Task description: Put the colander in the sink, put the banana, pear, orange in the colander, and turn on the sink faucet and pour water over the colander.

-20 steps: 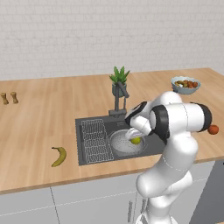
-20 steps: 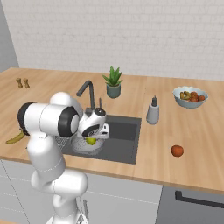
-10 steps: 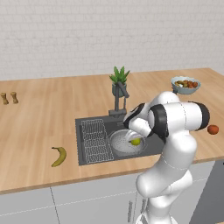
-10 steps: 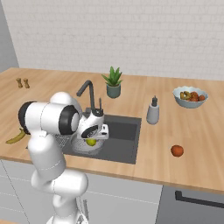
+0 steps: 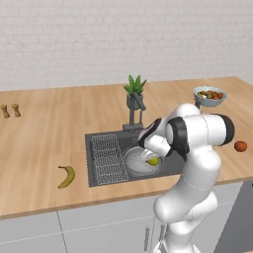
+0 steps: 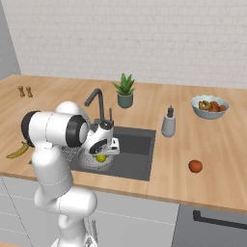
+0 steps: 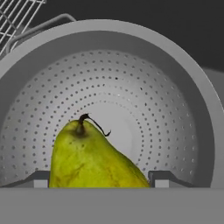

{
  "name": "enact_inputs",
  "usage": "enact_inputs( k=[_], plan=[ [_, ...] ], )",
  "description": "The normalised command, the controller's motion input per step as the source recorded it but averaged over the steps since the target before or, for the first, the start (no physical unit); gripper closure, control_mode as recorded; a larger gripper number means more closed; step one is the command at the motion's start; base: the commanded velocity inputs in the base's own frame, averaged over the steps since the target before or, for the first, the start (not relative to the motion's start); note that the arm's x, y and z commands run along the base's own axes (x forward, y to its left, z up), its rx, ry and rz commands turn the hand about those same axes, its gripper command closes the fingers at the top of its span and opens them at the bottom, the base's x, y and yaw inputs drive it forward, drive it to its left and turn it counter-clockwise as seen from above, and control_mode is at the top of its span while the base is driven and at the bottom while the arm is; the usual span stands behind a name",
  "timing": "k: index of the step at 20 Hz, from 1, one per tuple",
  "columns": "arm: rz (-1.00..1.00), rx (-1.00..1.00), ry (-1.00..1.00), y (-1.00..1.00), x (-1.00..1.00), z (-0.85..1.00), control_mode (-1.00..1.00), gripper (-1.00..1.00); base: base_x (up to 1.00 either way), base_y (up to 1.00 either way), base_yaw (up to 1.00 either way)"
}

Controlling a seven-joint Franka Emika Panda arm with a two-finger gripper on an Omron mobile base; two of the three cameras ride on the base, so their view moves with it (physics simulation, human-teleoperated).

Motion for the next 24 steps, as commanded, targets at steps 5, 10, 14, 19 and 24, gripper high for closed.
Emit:
enact_inputs(
  k=[5, 10, 14, 19, 24],
  plan=[
    [0.00, -0.06, 0.00, 0.04, 0.06, -0.03, -1.00, -1.00, 0.00, 0.00, 0.00],
    [0.00, -0.05, 0.00, 0.02, 0.06, -0.01, -1.00, -1.00, 0.00, 0.00, 0.00],
    [0.00, -0.06, 0.00, 0.00, 0.03, -0.03, -1.00, -1.00, 0.00, 0.00, 0.00],
    [0.01, -0.06, 0.00, 0.00, 0.05, 0.00, -1.00, -1.00, 0.00, 0.00, 0.00],
    [0.04, -0.03, -0.01, 0.00, 0.01, 0.23, -1.00, -1.00, 0.00, 0.00, 0.00]
  ],
)
